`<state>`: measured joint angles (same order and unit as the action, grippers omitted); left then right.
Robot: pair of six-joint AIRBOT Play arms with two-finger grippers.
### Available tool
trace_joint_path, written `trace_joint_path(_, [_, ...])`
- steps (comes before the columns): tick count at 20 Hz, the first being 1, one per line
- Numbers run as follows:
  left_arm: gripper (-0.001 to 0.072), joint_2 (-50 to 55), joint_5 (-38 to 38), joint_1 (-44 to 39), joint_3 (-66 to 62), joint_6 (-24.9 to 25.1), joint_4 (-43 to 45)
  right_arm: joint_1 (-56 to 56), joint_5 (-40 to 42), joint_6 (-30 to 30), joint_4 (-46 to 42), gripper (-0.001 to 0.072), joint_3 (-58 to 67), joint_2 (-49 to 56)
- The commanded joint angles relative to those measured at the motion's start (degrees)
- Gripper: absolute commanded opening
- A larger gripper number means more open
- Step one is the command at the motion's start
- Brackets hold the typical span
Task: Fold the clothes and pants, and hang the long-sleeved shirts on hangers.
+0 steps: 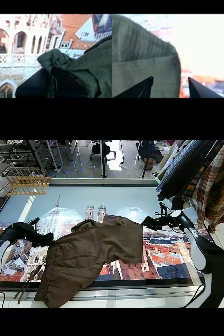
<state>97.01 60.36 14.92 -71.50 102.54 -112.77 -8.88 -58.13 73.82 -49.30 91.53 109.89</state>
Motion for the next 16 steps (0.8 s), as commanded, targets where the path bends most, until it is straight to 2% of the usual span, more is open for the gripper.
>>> trace_joint_path(1, [0.0011,-3.08,1.6,0.35,-1.81,2.12,-0.02,0.22,-1.01,0.09,-0.44,0.0496,7.23,6.56])
trace_joint_path(3, [0.0012,-6.54,2.03,1.05,-3.61,2.1,-0.04,1.36,-3.32,0.07,0.02,0.0407,9.88,9.33])
trace_joint_path(4, [0.0011,-8.57,2.08,1.38,-4.52,2.1,-0.04,2.34,-4.83,0.02,-0.04,0.0398,11.04,10.4])
trace_joint_path(6, [0.0011,-12.35,2.82,1.86,-6.47,2.1,-0.02,3.58,-7.58,0.07,-0.48,0.0017,13.2,10.62])
trace_joint_path(8, [0.0011,-15.91,4.39,1.99,-8.68,2.1,-0.04,3.52,-14.12,-0.09,-4.63,0.0017,18.36,7.32])
trace_joint_path(11, [0.0011,-20.31,5.14,1.99,-9.7,2.1,0.09,3.98,-26.14,1.38,-28.48,0.0016,28.35,-5.73])
trace_joint_path(12, [0.001,-20.83,6.03,1.99,-9.7,2.1,0.44,4.31,-27.69,1.27,-33.2,0.0017,29.42,-12.22])
trace_joint_path(13, [0.001,-20.81,7.17,1.99,-9.68,2.08,0.39,4.79,-27.71,-0.52,-33.24,0.0017,28.96,-18.34])
trace_joint_path(15, [0.0011,-19.93,9.53,1.97,-9.64,2.08,0.44,7.76,-28.35,-4.13,-27.74,0.002,25.83,-28.48])
trace_joint_path(16, [0.0011,-19.39,10.19,2.1,-9.64,2.08,0.61,9.97,-29.94,-4.13,-22.58,0.0072,23.8,-31.36])
